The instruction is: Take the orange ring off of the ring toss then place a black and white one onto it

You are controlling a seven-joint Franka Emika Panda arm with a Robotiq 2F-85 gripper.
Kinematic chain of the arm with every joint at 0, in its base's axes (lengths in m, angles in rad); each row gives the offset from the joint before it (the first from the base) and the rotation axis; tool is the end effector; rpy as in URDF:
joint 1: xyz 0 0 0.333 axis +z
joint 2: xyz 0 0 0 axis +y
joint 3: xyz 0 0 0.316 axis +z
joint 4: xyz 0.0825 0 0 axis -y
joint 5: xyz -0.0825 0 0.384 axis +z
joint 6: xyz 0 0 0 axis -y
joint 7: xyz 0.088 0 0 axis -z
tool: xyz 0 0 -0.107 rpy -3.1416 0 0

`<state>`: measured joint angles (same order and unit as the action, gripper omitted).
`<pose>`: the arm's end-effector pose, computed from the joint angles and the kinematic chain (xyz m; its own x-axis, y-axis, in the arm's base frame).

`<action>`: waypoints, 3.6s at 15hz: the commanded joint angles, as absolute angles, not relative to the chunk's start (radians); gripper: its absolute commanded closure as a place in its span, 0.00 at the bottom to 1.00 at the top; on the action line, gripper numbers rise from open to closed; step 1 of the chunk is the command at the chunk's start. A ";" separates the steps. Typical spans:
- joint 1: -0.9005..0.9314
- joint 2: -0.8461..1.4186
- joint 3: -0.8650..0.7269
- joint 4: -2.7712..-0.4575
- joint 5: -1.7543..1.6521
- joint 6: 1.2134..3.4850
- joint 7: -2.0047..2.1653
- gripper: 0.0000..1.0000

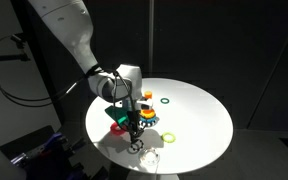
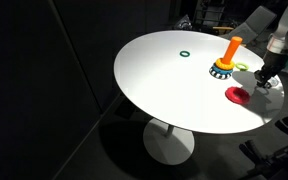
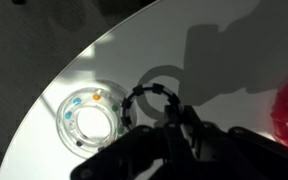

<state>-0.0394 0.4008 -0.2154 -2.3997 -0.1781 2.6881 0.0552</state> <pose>0.4660 -0.1234 0.1453 0.9835 -0.1405 -0.1136 -0.1229 -0.9812 0.1490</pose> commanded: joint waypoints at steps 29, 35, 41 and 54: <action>-0.086 0.301 -0.076 -1.914 -0.064 2.121 -0.053 0.95; -0.082 0.307 -0.060 -1.864 -0.055 2.113 -0.056 0.95; -0.085 0.337 -0.045 -1.817 -0.018 2.090 -0.088 0.95; -0.073 0.409 -0.025 -1.727 -0.010 2.017 -0.089 0.95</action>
<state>-0.0732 0.3776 -0.0303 -1.7859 -0.0245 2.0613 -0.0687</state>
